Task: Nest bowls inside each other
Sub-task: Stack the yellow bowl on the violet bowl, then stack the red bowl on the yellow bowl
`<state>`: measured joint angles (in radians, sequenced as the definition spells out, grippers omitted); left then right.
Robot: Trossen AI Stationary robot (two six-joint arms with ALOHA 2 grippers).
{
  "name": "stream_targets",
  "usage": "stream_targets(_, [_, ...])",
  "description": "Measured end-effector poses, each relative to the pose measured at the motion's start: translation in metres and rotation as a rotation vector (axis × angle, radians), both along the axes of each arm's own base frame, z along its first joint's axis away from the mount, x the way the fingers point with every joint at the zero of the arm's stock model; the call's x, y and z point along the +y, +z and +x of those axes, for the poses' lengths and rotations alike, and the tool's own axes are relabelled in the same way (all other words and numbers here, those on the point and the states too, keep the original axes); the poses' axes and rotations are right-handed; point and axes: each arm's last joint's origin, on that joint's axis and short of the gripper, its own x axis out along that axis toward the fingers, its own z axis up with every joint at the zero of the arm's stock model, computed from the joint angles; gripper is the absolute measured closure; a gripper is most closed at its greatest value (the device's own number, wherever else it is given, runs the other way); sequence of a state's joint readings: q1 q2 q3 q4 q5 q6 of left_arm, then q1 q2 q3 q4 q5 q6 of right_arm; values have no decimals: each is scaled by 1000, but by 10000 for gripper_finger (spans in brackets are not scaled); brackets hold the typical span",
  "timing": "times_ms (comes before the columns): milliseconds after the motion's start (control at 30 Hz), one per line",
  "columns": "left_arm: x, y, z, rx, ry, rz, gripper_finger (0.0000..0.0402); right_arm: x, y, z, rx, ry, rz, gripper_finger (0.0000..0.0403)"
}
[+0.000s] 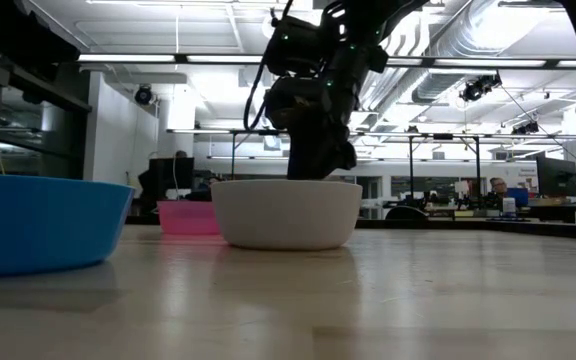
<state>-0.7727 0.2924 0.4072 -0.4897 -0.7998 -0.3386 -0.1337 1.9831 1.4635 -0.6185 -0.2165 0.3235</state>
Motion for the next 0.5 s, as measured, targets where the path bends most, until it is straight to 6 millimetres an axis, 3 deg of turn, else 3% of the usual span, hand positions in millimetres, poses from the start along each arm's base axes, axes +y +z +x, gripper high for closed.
stream_targets(500, [0,0,0,3,-5,0,390,-2,17,6,-38,32,-28,256])
